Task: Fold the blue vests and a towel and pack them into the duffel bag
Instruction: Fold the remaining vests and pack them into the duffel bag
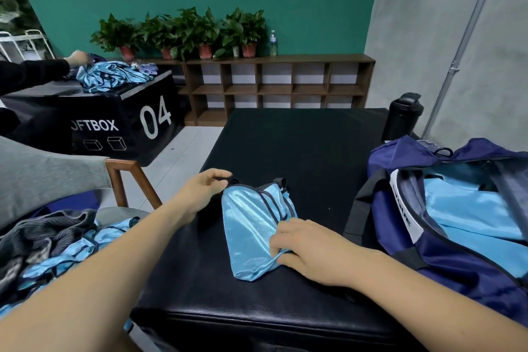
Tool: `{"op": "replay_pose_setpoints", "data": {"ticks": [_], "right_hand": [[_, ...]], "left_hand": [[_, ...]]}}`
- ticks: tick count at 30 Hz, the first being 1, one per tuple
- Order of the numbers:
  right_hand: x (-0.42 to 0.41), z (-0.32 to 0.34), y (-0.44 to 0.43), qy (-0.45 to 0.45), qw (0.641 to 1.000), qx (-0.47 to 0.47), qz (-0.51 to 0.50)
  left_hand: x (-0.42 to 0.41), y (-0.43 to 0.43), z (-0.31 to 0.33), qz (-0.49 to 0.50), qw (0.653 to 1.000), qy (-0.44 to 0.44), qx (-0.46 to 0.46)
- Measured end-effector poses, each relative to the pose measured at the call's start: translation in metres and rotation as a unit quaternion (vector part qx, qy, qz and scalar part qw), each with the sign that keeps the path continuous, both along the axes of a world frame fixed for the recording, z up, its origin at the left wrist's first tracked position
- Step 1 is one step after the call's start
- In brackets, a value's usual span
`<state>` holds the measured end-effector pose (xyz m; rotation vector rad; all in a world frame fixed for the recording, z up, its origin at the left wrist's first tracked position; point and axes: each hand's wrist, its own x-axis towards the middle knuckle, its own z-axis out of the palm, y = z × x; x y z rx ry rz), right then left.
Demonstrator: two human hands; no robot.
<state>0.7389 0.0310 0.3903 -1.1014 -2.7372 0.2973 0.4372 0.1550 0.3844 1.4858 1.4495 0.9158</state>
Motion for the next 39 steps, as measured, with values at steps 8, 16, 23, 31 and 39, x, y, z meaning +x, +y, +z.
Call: {"op": "replay_pose_setpoints", "data": {"ticks": [8, 16, 23, 31, 39], "right_hand": [[0.003, 0.002, -0.004, 0.008, 1.0, -0.015, -0.005], [0.01, 0.005, -0.002, -0.017, 1.0, 0.016, -0.016], [0.009, 0.011, -0.004, -0.008, 1.0, 0.01, -0.019], [0.002, 0.012, -0.012, 0.02, 1.0, 0.001, -0.021], [0.003, 0.025, -0.004, 0.24, 0.955, -0.097, -0.144]], "left_hand": [[0.018, -0.029, 0.029, -0.002, 0.958, 0.225, 0.175], [0.05, -0.104, 0.052, -0.225, 0.899, 0.337, 0.167], [0.069, -0.142, 0.028, -0.294, 0.809, 0.483, 0.158], [0.059, -0.144, 0.031, -0.287, 0.847, 0.402, 0.196], [0.041, -0.133, 0.052, -0.161, 0.975, 0.148, 0.029]]}}
